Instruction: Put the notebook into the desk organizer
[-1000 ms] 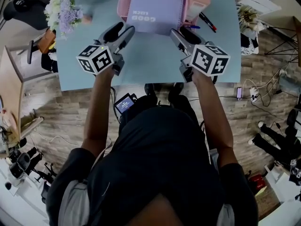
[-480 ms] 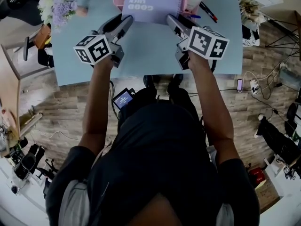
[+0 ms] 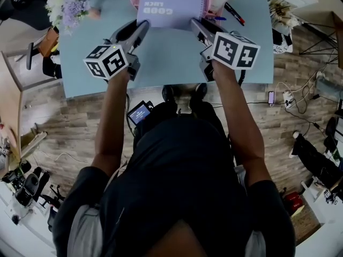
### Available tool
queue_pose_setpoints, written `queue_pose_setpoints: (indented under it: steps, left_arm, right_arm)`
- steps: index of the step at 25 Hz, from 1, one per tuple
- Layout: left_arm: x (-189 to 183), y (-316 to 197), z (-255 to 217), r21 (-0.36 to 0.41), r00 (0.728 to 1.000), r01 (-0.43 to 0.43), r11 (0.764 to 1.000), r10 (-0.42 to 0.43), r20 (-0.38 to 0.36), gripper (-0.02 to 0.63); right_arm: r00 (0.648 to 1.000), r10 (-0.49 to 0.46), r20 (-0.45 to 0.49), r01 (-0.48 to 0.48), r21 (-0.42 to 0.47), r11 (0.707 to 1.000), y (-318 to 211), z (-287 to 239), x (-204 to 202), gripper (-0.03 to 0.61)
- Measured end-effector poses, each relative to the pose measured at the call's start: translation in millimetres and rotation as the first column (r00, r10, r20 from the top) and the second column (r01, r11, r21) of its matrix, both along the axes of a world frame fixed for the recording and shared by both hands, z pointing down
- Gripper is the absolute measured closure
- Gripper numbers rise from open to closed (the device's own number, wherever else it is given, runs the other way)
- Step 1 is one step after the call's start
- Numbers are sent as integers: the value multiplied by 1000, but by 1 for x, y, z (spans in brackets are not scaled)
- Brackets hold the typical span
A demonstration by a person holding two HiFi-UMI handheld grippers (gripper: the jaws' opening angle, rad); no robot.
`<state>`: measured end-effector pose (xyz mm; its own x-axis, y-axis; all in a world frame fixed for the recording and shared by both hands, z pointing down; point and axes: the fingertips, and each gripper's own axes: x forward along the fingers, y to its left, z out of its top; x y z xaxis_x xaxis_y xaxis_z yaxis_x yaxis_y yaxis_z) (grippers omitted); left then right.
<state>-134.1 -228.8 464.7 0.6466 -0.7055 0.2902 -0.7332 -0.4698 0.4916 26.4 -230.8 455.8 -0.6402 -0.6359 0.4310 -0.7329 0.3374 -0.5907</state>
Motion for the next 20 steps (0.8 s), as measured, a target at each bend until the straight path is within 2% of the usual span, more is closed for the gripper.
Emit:
queue_pose_setpoints:
  steps: [20]
  left_arm:
    - [9,60,-49,110,997,-45,993,38,67,442]
  right_arm:
    - [999,-3,-37,8,135,991,53,-54,11,477]
